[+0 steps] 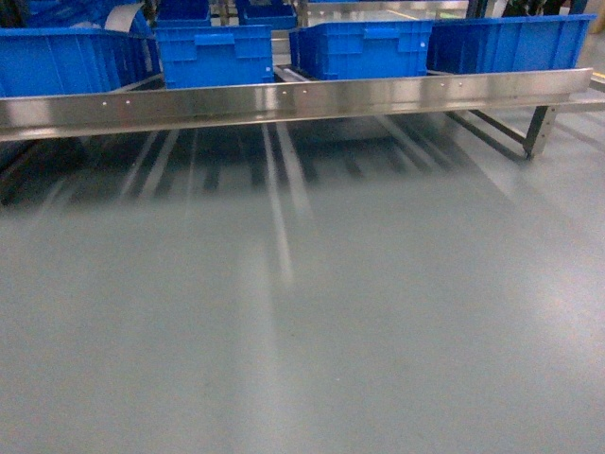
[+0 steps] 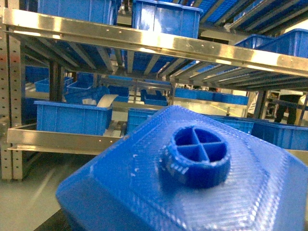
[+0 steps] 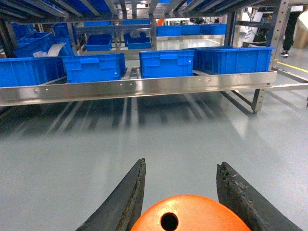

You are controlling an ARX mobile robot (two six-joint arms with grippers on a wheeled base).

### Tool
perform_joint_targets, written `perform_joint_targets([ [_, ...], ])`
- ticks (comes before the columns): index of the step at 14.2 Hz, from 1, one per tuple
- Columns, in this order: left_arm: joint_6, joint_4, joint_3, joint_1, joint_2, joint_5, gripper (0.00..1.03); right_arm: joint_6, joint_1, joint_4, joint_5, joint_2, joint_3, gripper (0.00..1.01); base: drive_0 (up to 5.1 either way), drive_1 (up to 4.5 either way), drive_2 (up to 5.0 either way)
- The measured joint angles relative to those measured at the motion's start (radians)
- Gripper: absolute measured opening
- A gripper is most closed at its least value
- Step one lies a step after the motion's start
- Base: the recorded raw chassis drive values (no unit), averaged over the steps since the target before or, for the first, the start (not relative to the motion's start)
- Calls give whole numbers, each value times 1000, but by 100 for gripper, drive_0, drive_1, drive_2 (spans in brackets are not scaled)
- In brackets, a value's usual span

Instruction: Sort blue parts and orange caps into right shelf containers

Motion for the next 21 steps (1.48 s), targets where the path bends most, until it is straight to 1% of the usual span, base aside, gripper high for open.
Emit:
perform_joint_targets([
  [6, 0, 0, 0, 0, 0, 0, 59, 0, 0, 0, 0, 0, 0, 40, 127, 127, 127],
  [19, 0, 0, 0, 0, -1, -1, 59, 0, 0, 0, 0, 0, 0, 40, 0, 0, 0],
  [21, 0, 1, 0, 0, -1, 0, 59, 0, 0, 2, 0, 0, 0, 40, 14, 448, -419],
])
